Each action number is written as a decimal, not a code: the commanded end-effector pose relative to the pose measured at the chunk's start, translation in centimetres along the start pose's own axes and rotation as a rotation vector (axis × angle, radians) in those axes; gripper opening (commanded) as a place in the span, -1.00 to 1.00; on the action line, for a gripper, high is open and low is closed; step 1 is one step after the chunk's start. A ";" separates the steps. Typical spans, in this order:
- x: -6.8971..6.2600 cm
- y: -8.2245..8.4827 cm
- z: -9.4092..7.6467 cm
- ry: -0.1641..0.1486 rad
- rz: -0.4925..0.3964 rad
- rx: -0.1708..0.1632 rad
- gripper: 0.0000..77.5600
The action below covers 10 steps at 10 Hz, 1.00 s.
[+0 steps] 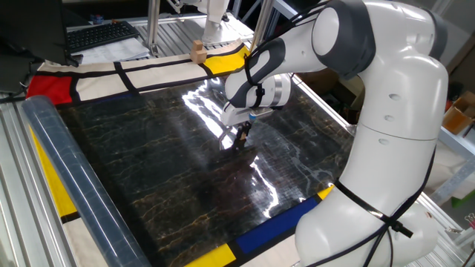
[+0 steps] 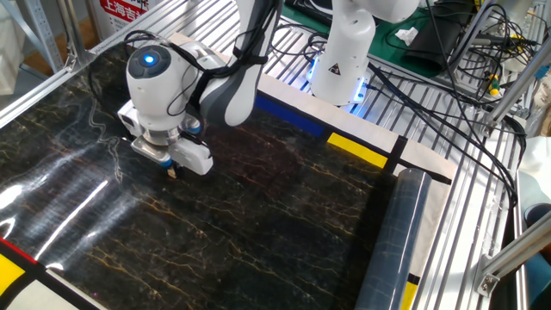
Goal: Hold a small block with the gripper and sweep it from left to right on the table
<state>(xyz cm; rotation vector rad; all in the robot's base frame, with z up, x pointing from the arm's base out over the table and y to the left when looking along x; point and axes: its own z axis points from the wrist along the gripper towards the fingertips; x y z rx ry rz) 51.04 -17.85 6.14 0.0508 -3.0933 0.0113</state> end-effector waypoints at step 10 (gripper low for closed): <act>1.4 3.4 0.7 0.020 0.023 -0.009 -0.97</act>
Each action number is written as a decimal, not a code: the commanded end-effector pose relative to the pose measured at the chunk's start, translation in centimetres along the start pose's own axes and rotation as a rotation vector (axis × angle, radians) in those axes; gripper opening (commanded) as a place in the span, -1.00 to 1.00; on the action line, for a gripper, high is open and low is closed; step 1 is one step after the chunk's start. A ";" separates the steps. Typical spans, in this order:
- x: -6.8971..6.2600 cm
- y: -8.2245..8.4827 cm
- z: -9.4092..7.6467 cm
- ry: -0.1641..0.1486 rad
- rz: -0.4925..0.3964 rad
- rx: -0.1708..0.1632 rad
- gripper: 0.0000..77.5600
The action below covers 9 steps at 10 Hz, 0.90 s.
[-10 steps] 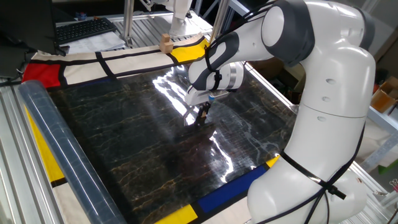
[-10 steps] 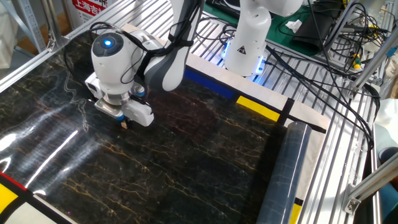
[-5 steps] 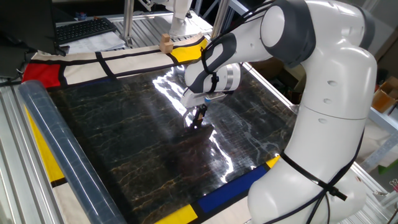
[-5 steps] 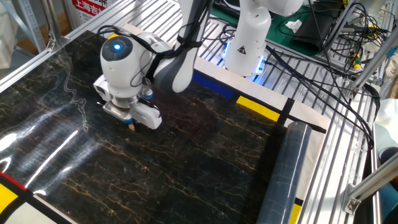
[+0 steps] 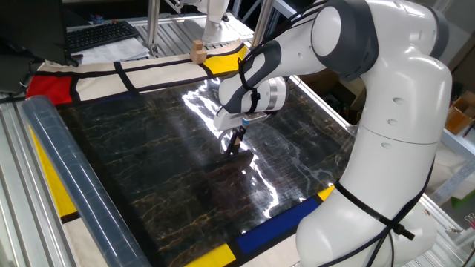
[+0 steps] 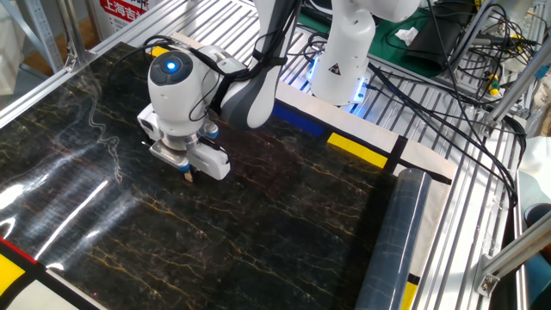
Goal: Hold a small block with the gripper and sweep it from left to right on the table
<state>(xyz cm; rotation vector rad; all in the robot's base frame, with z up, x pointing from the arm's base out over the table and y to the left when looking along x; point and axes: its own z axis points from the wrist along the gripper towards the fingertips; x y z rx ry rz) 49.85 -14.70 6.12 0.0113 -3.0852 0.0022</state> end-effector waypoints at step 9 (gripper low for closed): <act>0.3 0.0 0.8 -0.009 -0.070 -0.004 -0.97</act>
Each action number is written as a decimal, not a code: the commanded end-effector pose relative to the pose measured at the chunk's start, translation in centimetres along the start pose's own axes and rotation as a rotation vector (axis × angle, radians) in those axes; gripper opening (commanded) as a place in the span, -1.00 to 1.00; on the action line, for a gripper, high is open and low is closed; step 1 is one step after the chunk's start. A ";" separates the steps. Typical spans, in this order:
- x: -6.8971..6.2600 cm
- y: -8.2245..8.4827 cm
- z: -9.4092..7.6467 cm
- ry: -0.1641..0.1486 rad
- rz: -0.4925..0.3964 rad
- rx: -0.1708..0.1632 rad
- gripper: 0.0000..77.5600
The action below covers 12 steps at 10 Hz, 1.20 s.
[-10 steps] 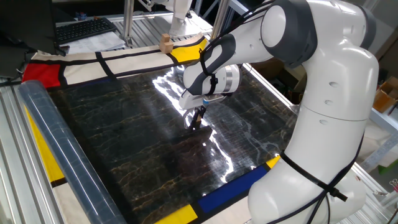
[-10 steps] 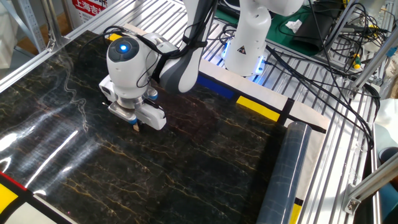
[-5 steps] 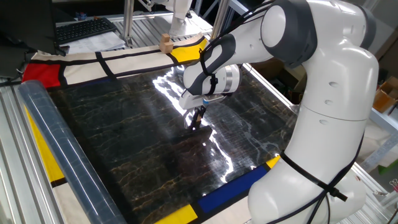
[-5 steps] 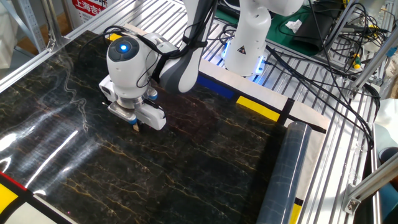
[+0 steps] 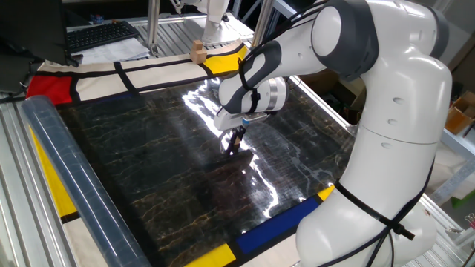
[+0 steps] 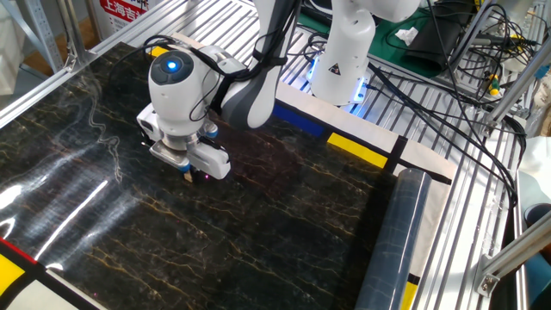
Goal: Hold a small block with the gripper and sweep it from left to right on the table
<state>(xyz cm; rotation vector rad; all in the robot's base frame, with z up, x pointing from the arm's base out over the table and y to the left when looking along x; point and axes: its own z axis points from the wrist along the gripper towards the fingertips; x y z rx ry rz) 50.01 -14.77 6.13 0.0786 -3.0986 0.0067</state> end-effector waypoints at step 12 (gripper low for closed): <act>1.4 5.8 1.0 0.008 0.023 -0.007 -0.97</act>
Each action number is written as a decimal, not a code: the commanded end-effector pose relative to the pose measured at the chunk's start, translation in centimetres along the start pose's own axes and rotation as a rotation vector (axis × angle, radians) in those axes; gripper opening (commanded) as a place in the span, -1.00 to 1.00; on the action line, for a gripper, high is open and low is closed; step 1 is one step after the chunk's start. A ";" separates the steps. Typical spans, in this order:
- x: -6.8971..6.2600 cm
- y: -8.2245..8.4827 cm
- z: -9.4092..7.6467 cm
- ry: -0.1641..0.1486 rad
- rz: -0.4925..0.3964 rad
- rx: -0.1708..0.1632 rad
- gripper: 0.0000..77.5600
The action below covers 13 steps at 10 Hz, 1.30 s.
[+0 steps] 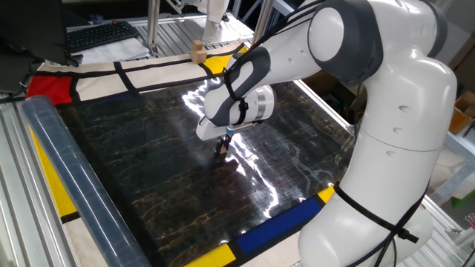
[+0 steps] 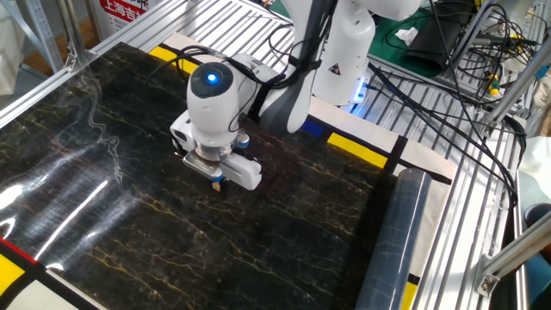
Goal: Hold a small block with the gripper and sweep it from left to right on the table
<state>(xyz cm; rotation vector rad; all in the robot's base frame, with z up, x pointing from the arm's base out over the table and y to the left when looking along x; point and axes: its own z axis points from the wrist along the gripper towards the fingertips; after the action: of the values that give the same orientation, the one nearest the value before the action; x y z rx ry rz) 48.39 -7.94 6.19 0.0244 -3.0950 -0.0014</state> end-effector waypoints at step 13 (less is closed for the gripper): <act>0.2 -0.6 1.3 0.005 -0.020 -0.019 -0.97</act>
<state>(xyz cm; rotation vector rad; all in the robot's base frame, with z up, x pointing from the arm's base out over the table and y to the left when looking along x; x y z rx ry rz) 49.51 -8.80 6.18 0.0956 -3.1129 -0.0158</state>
